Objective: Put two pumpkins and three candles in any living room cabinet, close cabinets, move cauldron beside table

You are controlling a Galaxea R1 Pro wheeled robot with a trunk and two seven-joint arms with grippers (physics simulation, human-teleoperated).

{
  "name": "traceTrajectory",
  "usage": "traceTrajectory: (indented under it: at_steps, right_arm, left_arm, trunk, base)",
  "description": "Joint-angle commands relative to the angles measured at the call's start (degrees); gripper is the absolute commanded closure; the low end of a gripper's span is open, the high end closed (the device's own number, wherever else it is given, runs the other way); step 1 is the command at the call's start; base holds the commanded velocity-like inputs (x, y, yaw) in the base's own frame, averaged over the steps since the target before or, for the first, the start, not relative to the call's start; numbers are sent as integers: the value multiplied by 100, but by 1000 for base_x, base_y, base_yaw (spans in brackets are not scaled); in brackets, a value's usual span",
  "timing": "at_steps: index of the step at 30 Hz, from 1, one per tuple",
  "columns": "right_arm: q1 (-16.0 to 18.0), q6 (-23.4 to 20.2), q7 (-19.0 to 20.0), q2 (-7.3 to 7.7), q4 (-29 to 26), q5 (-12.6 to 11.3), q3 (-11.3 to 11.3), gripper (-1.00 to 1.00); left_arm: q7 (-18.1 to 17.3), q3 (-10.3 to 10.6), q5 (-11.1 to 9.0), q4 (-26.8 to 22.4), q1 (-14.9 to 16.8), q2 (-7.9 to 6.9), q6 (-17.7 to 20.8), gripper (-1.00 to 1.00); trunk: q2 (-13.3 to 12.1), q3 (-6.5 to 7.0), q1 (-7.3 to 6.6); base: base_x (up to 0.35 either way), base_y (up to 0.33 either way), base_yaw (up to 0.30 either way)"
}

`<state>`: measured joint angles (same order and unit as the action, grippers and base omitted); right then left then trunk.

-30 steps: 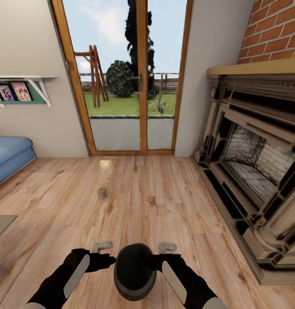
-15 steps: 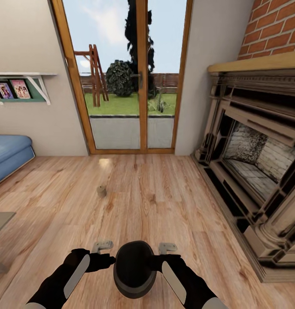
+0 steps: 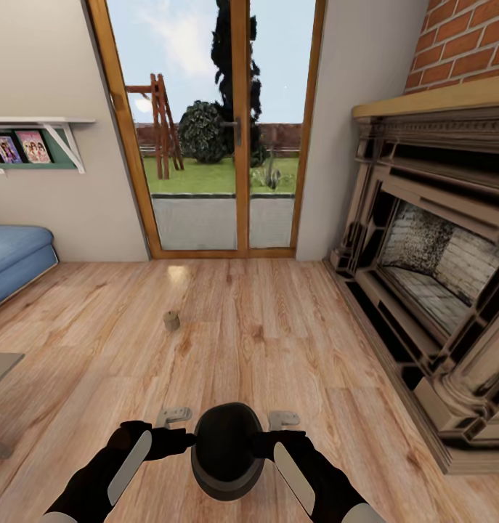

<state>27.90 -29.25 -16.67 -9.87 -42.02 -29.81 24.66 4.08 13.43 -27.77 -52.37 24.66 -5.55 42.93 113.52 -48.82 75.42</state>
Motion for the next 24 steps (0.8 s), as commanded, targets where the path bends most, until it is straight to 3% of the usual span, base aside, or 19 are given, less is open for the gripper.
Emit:
traceTrajectory:
  at_steps: [1, 24]
  right_arm:
    - [4, -11, -56, 3, -8, -60, 21, -100]
    - [4, -11, -47, 3, 0, -60, 29, -100]
  left_arm:
    - [42, 20, -53, -8, 4, -7, 15, -100]
    - [26, 20, -85, -25, 4, 0, 13, -100]
  trunk:
    - [44, -24, 22]
    - [967, -437, 527]
  base:
    - [0, 0, 0]
    - [0, 0, 0]
